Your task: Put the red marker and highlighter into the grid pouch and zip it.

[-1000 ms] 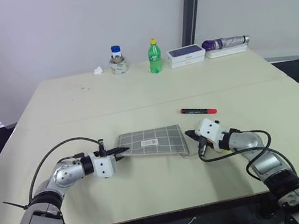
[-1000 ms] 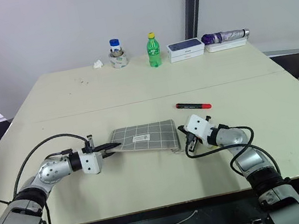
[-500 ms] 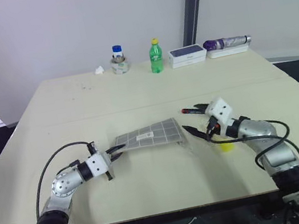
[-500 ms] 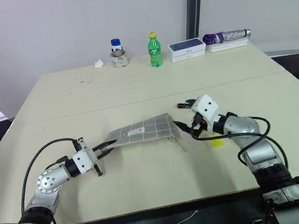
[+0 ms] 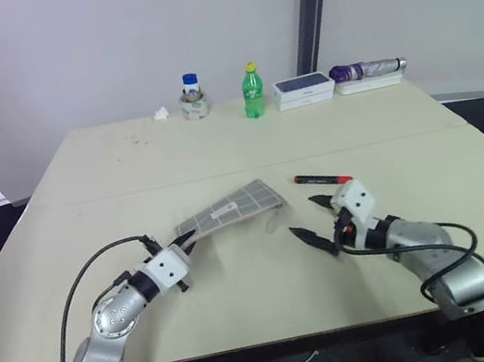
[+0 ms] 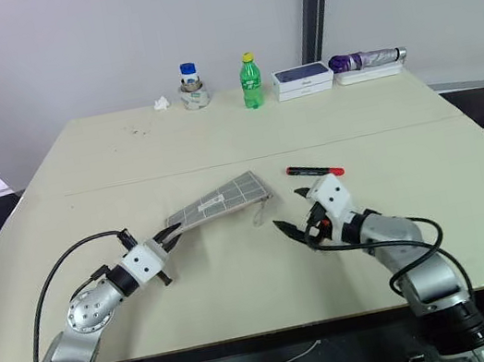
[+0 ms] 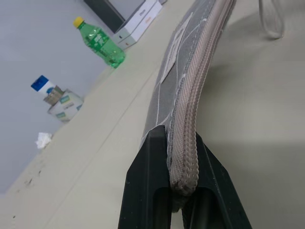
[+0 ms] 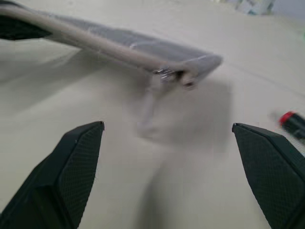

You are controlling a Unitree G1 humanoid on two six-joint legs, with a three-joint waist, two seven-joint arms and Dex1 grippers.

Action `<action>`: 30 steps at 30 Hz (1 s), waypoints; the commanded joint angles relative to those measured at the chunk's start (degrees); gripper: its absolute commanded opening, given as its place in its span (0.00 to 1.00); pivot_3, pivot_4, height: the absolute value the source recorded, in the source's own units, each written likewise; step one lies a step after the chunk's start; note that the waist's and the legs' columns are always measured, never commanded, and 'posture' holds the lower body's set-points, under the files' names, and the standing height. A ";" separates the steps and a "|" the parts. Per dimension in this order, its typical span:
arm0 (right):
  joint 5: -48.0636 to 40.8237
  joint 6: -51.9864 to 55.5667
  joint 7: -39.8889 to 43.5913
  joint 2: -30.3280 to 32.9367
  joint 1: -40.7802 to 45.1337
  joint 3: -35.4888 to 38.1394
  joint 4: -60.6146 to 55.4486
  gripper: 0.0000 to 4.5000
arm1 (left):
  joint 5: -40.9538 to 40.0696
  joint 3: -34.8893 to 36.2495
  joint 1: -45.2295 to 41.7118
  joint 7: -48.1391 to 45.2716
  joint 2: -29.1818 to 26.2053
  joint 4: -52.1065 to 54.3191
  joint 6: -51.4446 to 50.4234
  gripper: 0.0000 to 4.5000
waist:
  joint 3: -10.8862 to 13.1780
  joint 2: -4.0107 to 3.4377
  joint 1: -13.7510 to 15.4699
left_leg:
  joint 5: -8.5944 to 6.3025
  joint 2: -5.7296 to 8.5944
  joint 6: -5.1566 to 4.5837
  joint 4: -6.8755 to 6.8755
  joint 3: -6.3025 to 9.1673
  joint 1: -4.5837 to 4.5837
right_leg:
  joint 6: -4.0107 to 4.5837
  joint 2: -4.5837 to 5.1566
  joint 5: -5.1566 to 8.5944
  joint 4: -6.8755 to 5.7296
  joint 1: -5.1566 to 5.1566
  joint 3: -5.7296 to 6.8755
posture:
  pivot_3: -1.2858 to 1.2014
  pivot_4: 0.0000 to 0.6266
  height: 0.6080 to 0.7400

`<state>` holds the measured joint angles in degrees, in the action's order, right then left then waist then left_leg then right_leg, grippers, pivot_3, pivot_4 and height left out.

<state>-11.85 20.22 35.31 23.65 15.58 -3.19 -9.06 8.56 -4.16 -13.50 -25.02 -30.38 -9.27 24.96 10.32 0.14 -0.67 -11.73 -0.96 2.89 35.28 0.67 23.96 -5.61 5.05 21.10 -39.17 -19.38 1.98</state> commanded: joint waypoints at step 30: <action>11.73 2.37 -8.76 -8.31 12.72 -10.00 7.68 0.02 | 5.28 0.13 2.07 5.29 0.92 7.01 -4.80 0.00 | 0.00 0.00 -0.14 | -0.02 -0.01 -0.03 -0.10 -0.15 0.03 | 0.00 0.00 0.00 0.00 -0.19 -0.17 | 0.52 0.24 1.00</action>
<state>-0.96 21.94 26.84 16.18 26.70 -11.75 2.21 13.10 -3.68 -11.58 -20.80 -29.80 -3.99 19.32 10.32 0.14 -0.81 -11.75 -0.97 2.86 35.17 0.51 23.99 -5.61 5.05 21.10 -39.18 -19.57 1.81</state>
